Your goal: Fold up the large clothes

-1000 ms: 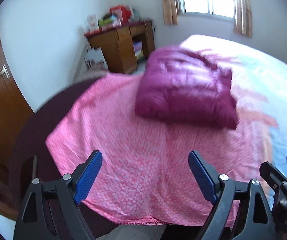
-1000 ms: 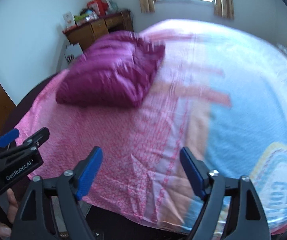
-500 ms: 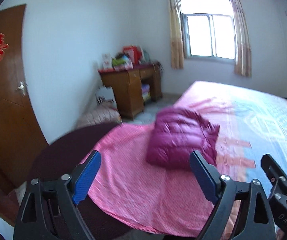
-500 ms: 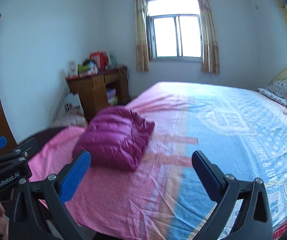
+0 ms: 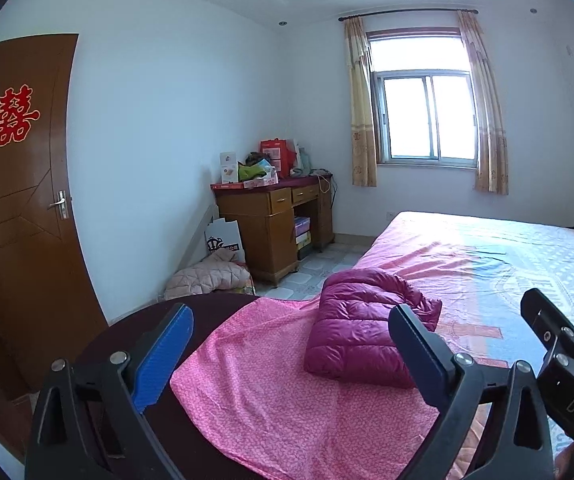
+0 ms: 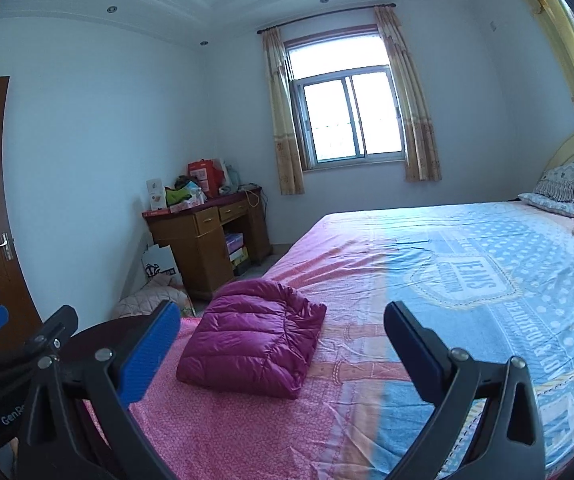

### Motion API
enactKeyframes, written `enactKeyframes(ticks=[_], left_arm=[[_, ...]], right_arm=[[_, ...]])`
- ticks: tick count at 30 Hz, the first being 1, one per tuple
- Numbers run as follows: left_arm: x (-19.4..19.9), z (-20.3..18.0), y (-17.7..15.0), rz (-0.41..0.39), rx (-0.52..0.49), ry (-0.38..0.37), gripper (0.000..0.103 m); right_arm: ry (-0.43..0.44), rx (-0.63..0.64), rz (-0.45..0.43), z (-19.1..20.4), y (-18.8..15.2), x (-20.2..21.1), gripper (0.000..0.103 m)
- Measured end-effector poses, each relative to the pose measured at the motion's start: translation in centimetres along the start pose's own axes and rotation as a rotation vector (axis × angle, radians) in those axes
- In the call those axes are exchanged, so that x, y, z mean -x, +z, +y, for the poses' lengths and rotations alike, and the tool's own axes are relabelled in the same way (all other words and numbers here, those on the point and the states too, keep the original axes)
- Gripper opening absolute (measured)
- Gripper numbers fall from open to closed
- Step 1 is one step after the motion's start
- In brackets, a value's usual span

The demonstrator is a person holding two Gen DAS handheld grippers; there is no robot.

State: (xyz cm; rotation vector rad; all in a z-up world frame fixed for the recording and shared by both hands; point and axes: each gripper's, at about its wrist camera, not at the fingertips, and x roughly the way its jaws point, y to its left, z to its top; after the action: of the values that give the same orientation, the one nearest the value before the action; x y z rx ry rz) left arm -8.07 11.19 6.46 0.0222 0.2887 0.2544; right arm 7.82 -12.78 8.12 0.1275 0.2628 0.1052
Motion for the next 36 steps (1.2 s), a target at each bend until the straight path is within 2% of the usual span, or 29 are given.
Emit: enactKeyframes(ticks=[10, 36], left_arm=[[-0.8, -0.9, -0.7, 0.032, -0.013, -0.023, 0.099], [-2.1, -1.6, -1.5, 0.065, -0.026, -0.004, 0.099]], right_arm=[[-0.004, -0.026, 0.030, -0.7, -0.7, -0.4, 0.103], [-0.001, -0.046, 0.062, -1.0, -1.0, -0.8, 0.103]])
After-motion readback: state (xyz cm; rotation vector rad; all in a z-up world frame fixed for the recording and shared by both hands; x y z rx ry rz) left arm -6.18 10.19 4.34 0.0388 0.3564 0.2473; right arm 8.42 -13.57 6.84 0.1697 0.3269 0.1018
